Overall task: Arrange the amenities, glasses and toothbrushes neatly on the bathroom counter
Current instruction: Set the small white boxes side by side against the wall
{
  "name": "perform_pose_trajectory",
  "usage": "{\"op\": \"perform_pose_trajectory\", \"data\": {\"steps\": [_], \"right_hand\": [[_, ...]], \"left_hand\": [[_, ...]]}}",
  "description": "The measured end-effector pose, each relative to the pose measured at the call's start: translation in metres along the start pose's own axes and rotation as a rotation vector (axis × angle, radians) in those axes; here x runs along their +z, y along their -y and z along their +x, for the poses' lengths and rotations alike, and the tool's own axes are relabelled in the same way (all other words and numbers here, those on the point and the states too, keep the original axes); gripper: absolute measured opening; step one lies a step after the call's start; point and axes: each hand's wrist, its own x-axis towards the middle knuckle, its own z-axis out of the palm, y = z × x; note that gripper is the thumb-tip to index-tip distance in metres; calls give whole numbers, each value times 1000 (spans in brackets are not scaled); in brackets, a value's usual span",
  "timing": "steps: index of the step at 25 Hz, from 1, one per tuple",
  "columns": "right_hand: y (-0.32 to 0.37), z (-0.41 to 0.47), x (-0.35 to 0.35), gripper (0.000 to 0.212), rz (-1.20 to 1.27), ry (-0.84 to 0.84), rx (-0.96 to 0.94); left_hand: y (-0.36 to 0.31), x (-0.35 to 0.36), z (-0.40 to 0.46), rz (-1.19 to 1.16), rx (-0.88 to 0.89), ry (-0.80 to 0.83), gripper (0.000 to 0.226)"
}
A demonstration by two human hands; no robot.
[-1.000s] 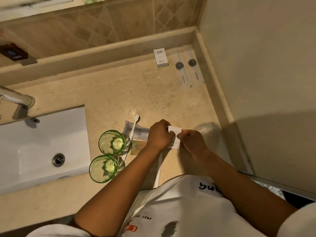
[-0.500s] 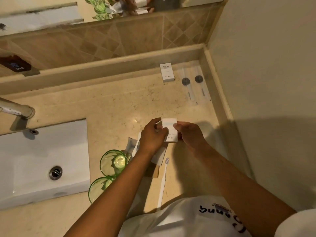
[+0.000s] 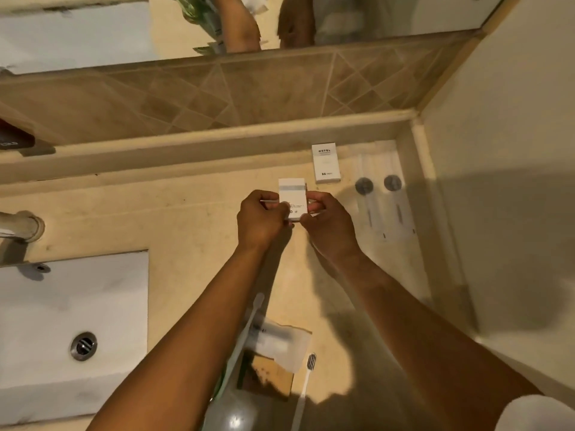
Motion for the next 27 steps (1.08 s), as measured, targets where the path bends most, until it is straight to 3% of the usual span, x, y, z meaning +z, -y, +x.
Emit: {"op": "perform_pose_trajectory", "data": {"steps": [2, 8, 11, 14, 17, 20, 22, 27], "right_hand": [[-2, 10, 3, 41, -102, -34, -23], [-7, 25, 6, 42, -74, -54, -47], [-12, 29, 7, 47, -107, -47, -38], [-16, 27, 0, 46, -133, -75, -58], [-19, 29, -16, 38, -154, -190, -152], [-19, 48, -31, 39, -204, -253, -240], [-16, 63, -34, 40, -269, -251, -291], [0, 89, -35, 42, -432, -173, -216]], "left_hand": [[-1, 5, 11, 141, 80, -9, 19], [1, 18, 19, 371, 296, -6, 26], [8, 21, 24, 485, 299, -17, 36], [10, 19, 20, 454, 309, -12, 45], [18, 4, 18, 549, 580, 34, 62], [28, -4, 27, 762, 862, 102, 50], [32, -1, 34, 814, 944, 106, 38], [29, 11, 44, 748, 881, 109, 32]]}}
